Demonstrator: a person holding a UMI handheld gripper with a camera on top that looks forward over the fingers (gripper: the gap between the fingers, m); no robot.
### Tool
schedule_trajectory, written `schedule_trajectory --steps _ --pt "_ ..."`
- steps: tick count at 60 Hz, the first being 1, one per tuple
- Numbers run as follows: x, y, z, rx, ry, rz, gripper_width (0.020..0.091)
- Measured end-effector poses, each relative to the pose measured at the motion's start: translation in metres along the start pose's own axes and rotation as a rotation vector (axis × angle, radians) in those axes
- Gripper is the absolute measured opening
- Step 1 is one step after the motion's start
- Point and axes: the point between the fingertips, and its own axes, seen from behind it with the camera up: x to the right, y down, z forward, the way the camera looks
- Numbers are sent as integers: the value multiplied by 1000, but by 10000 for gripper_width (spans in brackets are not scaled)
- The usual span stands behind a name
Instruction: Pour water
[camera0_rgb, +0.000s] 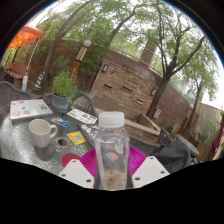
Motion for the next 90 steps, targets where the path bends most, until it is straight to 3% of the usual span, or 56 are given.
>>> schedule_trajectory --steps 19,32,44,45,50,61,67,73,77,79,84,85,89,90 --pt "-116 -62 41 -70 96 -1072 372" --pt "-137 -89 63 -151 106 -1685 374" --pt "-149 -109 57 -147 120 -1972 374" --pt "-152 -102 54 -138 162 -1957 374" --pt "-153 -103 58 -152 87 -1989 374" --pt "-153 -92 60 -130 59 -1842 375" --pt "-154 -90 46 -57 126 -1515 376" --pt "-157 -96 49 26 94 -1081 380" --pt "-172 -100 71 38 -28 -740 380" --pt "-175 -94 48 116 -19 -553 379" --pt "-159 -94 72 127 -53 -318 377" --pt "-156 -78 58 167 -25 -250 378" --pt "-142 -79 73 117 -68 -103 377" --pt "-143 -58 73 149 -52 -35 378"
